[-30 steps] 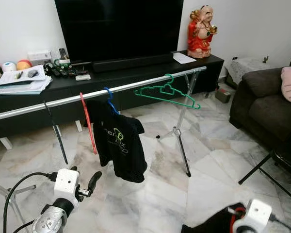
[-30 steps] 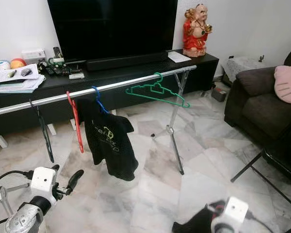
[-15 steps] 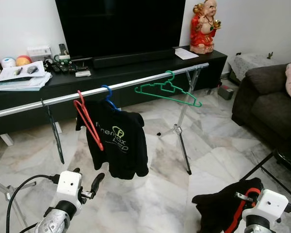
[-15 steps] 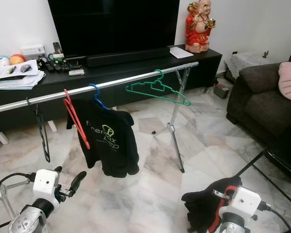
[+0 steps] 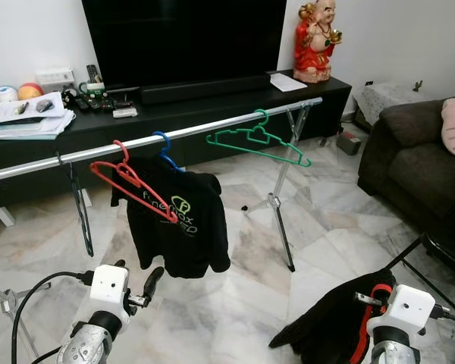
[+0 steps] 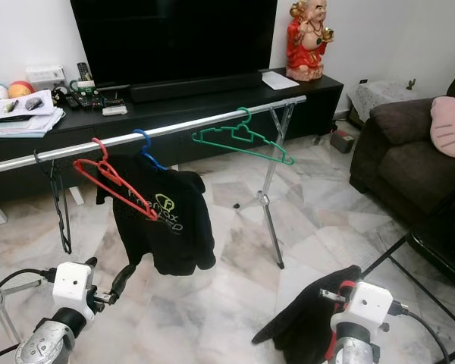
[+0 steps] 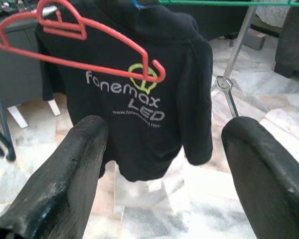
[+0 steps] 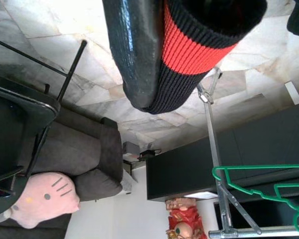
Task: Hang hanger
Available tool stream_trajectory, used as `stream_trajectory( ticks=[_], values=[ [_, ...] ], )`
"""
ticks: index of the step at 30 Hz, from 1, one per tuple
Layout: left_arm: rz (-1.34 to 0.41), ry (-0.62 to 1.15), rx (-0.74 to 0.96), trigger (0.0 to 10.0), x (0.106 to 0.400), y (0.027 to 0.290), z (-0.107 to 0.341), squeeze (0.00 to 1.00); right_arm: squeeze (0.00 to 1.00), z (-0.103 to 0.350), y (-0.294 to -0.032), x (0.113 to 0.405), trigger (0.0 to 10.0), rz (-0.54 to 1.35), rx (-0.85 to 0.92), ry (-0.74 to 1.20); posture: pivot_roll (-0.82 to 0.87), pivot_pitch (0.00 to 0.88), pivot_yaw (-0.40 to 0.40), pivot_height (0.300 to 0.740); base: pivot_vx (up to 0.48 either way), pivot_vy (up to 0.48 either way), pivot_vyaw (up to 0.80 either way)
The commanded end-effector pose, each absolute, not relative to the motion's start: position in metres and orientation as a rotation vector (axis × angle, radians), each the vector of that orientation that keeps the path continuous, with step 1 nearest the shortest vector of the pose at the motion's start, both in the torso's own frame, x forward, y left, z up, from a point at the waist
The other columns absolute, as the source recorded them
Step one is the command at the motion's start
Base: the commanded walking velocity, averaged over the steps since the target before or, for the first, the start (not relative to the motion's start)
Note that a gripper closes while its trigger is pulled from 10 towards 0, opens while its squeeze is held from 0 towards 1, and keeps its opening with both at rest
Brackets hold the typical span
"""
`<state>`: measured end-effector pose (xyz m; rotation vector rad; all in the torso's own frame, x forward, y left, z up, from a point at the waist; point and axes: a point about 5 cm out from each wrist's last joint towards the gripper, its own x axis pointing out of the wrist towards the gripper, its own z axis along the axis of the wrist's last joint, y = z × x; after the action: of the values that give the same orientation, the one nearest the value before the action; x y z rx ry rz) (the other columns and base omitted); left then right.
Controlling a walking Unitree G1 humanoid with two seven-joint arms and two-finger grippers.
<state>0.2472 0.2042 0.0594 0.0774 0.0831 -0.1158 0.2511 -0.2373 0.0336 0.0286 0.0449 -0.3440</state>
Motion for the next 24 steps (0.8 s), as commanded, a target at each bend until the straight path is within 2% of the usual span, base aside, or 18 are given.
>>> stream_trajectory(
  ticks=[1, 24],
  values=[
    [-0.114, 0.066, 0.062, 10.0, 0.2496, 0.2028, 0.0637, 0.00, 0.00, 0.0436, -0.2331, 0.2579, 10.0, -0.321, 0.026, 0.005, -0.01, 0.000, -0.014, 0.740, 0.386, 0.000, 0.00],
    [-0.100, 0.055, 0.062, 10.0, 0.2533, 0.2052, 0.0677, 0.00, 0.00, 0.0456, -0.2268, 0.2601, 10.0, -0.283, 0.030, 0.015, 0.00, 0.000, -0.010, 0.740, 0.423, 0.000, 0.00]
  ],
)
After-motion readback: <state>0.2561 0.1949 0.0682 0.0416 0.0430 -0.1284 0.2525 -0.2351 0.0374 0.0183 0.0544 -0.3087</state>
